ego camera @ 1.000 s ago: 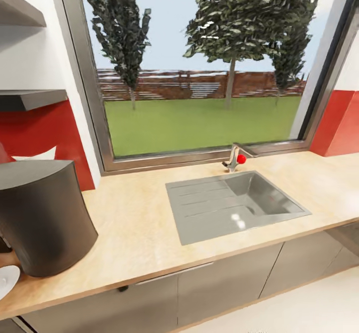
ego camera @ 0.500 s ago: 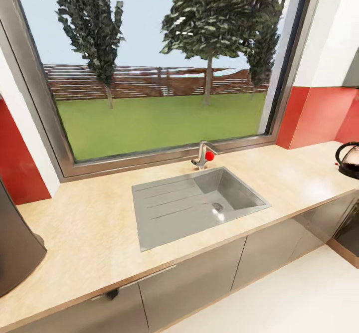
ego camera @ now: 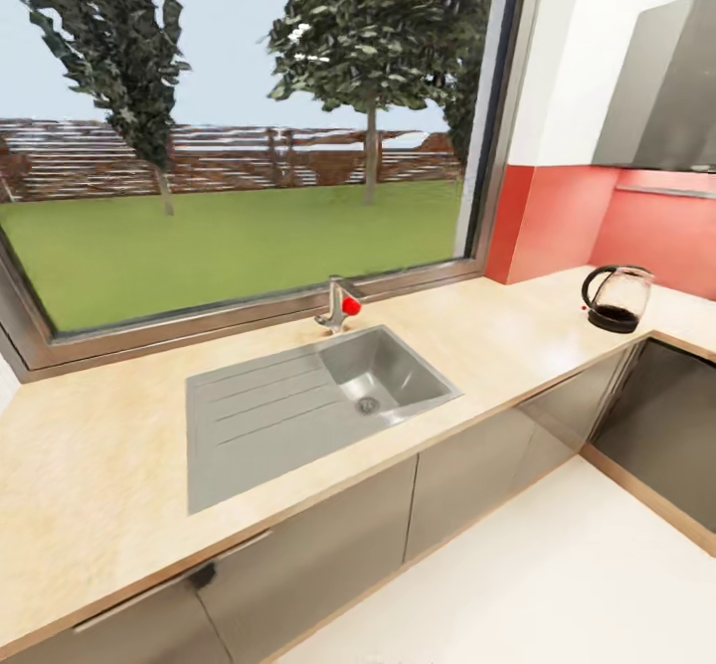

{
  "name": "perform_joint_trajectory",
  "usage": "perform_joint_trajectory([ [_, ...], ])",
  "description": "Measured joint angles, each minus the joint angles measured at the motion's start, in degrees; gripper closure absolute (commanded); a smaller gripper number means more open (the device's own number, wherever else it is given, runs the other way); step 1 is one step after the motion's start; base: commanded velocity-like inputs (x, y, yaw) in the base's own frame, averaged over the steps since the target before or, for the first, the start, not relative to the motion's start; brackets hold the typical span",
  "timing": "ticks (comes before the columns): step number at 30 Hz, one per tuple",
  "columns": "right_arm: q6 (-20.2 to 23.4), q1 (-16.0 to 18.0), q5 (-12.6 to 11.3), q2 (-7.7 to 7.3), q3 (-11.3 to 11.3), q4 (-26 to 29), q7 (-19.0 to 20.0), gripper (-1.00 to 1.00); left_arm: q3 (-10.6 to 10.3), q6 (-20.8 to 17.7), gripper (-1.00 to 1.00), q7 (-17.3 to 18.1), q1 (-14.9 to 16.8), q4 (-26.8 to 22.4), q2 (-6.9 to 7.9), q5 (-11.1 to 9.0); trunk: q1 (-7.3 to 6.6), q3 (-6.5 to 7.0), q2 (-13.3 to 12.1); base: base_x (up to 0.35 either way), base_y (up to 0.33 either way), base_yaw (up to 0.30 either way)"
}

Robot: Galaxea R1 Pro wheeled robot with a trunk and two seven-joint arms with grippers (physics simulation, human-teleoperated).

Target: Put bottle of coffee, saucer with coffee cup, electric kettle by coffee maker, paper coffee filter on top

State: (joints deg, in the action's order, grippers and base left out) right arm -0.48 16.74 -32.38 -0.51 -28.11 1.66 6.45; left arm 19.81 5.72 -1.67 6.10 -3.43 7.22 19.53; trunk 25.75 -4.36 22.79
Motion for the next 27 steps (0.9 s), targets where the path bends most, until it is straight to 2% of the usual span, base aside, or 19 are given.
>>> perform_joint_trajectory([
  [10, 0.03, 0.00, 0.02, 0.01, 0.00, 0.01, 0.00, -1.00, 0.00, 0.00, -1.00, 0.00, 0.00, -0.07, 0.07, 0.00, 0.00, -0.42, 0.00, 0.002, -0.293, -0.266],
  [20, 0.05, 0.00, -0.03, 0.12, 0.00, 0.03, 0.00, -1.00, 0.04, 0.00, -1.00, 0.00, 0.00, -0.07, 0.07, 0.00, -0.01, -0.83, 0.02, 0.088, -0.293, -0.262],
  [27, 0.08, 0.00, 0.03, 0.40, -0.12, 0.02, 0.05, -1.00, 0.08, 0.00, -1.00, 0.00, -0.01, -0.08, 0.12, 0.00, -0.02, -0.95, 0.02, 0.201, -0.272, -0.065],
])
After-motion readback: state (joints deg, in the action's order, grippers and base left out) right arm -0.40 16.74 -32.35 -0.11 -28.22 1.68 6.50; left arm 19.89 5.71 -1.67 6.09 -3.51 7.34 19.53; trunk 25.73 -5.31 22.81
